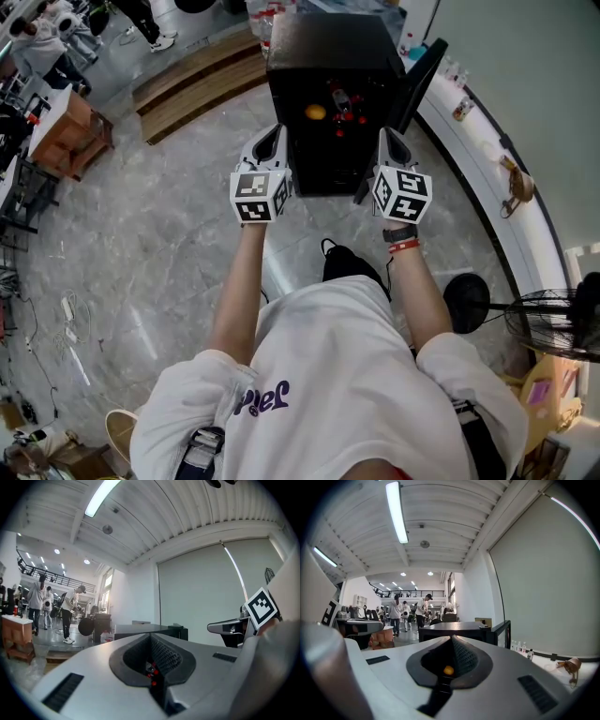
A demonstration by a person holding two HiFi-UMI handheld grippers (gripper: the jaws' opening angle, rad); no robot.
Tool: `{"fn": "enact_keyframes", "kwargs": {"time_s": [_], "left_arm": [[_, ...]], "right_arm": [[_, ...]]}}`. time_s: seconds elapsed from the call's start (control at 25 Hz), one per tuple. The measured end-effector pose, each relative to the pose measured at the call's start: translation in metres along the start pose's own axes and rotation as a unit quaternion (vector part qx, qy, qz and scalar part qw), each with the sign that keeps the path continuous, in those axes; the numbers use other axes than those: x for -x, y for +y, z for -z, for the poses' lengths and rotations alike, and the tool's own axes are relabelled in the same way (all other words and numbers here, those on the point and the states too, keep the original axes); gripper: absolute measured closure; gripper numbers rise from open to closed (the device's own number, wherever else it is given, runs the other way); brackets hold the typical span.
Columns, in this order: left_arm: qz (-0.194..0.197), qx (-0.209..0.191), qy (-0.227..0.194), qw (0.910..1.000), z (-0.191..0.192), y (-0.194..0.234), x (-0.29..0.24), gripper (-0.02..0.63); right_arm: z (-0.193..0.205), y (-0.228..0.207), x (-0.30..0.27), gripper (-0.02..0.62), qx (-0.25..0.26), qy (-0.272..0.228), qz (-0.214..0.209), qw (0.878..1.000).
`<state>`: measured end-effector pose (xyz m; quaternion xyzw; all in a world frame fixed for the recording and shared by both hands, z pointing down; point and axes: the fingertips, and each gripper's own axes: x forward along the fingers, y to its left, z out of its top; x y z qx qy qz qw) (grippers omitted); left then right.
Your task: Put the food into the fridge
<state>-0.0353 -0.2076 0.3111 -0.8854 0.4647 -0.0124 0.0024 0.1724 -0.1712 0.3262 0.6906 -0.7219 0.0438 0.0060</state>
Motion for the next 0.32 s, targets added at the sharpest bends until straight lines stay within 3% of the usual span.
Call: {"fn": "enact_keyframes", "kwargs": {"time_s": [0.32], "left_arm": [[0.003, 0.013, 0.007, 0.9999, 0.011, 0.007, -0.014, 0.588]], "right_arm": [[0.010, 0.004, -0.019, 0.581, -0.002, 0.019, -0.021, 1.000]]}}
